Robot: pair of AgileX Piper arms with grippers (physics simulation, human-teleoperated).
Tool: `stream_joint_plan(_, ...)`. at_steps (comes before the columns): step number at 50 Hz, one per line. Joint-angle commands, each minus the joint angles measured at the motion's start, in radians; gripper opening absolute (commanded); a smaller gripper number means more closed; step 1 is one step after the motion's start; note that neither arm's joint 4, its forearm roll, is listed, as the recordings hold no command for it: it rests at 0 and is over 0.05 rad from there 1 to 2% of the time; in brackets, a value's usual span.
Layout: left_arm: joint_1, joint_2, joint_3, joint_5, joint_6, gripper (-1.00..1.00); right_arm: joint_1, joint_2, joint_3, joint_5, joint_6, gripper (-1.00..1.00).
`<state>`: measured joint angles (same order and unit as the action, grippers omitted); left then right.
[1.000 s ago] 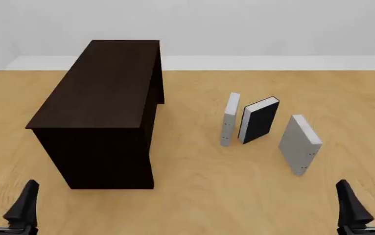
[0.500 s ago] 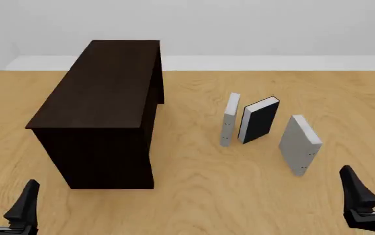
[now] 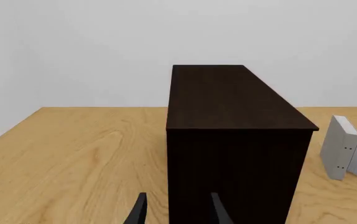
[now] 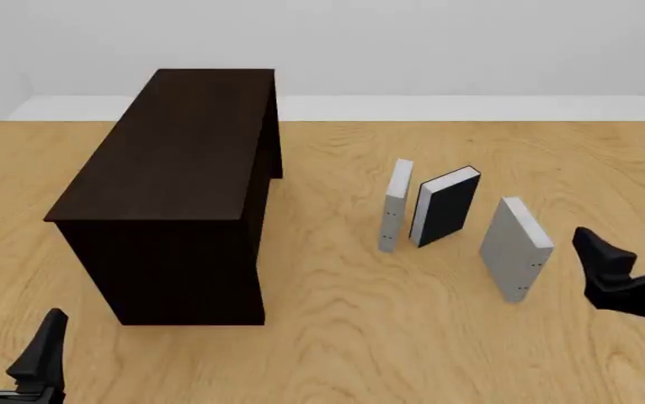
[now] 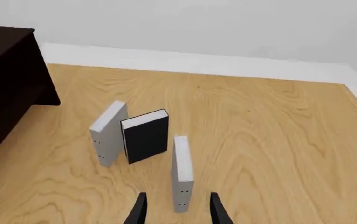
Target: Pick up the book on the right and place it under the cabinet shelf.
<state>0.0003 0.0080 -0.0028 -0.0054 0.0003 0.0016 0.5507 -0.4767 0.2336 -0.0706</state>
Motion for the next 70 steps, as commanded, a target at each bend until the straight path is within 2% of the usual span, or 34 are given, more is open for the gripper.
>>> stream_joint_plan(1, 0.004, -0.002, 0.001, 0.004, 0.0, 1.0, 0.0, 0.123, -0.089, 0.053, -0.023, 1.0)
stream_joint_plan(12, 0.01, -0.006, -0.001, 0.008, -0.001, 1.0, 0.004, 0.264, -0.134, 0.031, -0.068, 1.0)
stream_joint_plan(13, 0.01, -0.003, 0.001, 0.005, -0.001, 1.0, 0.004, 0.346, -0.177, 0.023, -0.063, 1.0)
stream_joint_plan(15, 0.01, -0.003, 0.001, 0.004, -0.001, 1.0, 0.001, 0.377, -0.195, 0.015, -0.077, 1.0)
stream_joint_plan(24, 0.01, -0.004, 0.001, 0.002, -0.001, 1.0, -0.005, 0.502, -0.234, -0.025, -0.061, 1.0)
stream_joint_plan(30, 0.01, -0.006, 0.0, 0.0, 0.0, 1.0, -0.016, 0.566, -0.275, -0.037, -0.075, 1.0)
stream_joint_plan(31, 0.011, -0.006, 0.001, -0.002, 0.0, 1.0, -0.025, 0.627, -0.309, -0.048, -0.084, 1.0)
stream_joint_plan(39, 0.011, -0.006, 0.0, -0.002, 0.0, 1.0, -0.037, 0.74, -0.343, -0.089, -0.089, 1.0)
stream_joint_plan(55, 0.011, -0.006, 0.0, -0.002, 0.0, 1.0, -0.067, 0.897, -0.348, -0.175, -0.065, 1.0)
stream_joint_plan(70, 0.01, -0.006, -0.001, -0.002, 0.0, 1.0, -0.043, 0.978, -0.319, -0.237, -0.052, 1.0)
